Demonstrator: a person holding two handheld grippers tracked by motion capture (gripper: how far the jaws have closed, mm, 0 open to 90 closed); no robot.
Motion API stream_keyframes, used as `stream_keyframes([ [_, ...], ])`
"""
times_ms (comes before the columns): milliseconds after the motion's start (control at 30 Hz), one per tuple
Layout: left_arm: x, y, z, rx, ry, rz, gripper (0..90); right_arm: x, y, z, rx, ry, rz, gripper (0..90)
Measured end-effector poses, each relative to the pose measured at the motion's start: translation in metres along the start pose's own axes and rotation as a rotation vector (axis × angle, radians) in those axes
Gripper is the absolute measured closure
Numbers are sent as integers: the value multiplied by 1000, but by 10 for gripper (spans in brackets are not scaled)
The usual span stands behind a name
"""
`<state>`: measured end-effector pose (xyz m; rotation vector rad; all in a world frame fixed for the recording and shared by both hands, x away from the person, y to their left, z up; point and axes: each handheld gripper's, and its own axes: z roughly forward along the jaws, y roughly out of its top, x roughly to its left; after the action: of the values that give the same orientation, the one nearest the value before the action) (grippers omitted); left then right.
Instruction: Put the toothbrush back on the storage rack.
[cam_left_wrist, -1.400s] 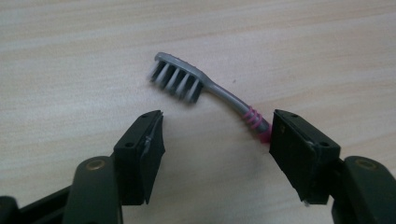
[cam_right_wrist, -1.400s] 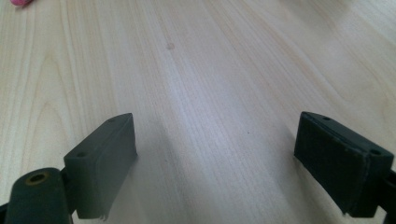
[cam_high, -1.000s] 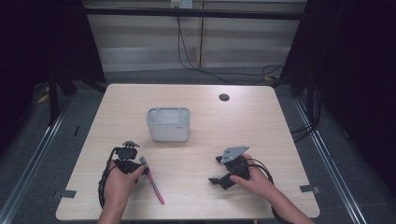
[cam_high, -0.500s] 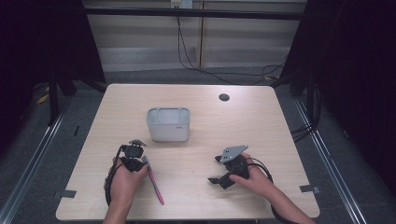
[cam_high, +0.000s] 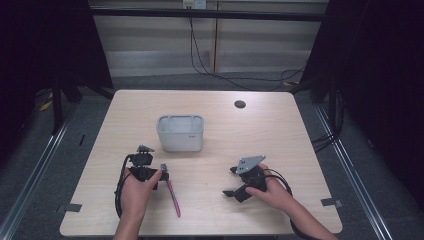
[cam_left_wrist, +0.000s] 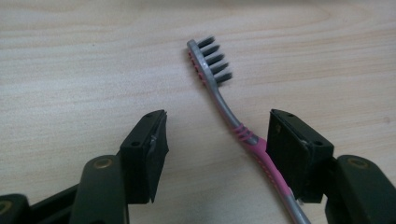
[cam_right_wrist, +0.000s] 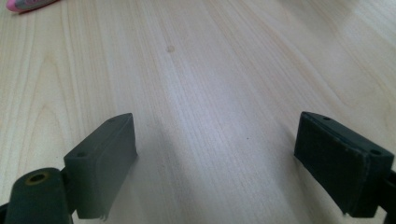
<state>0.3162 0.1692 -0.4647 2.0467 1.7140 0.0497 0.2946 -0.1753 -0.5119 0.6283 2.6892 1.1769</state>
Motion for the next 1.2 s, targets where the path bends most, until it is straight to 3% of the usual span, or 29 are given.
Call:
stream_keyframes([
  [233, -4, 2, 5, 9, 21, 4, 364, 0, 0, 0, 2, 1, -2, 119],
  [433, -11, 2, 12, 12, 67, 4, 368, 0, 0, 0, 2, 2, -2, 119],
  [533, -20, 3, 15, 18, 98, 35, 450, 0, 0, 0, 2, 2, -1, 119],
  [567, -23, 4, 15, 32, 111, 63, 503, 0, 0, 0, 2, 2, -1, 119],
  [600, -26, 4, 16, 40, 112, 71, 601, 0, 0, 0, 2, 2, -1, 119],
  [733, -30, 5, 17, 70, 120, 96, 823, 0, 0, 0, 2, 2, -1, 119],
  [933, -30, 7, 17, 89, 115, 147, 832, 0, 0, 0, 2, 2, 1, 119],
  [1200, -32, 13, 7, 54, 72, 194, 834, 0, 0, 0, 2, 2, 1, 119],
])
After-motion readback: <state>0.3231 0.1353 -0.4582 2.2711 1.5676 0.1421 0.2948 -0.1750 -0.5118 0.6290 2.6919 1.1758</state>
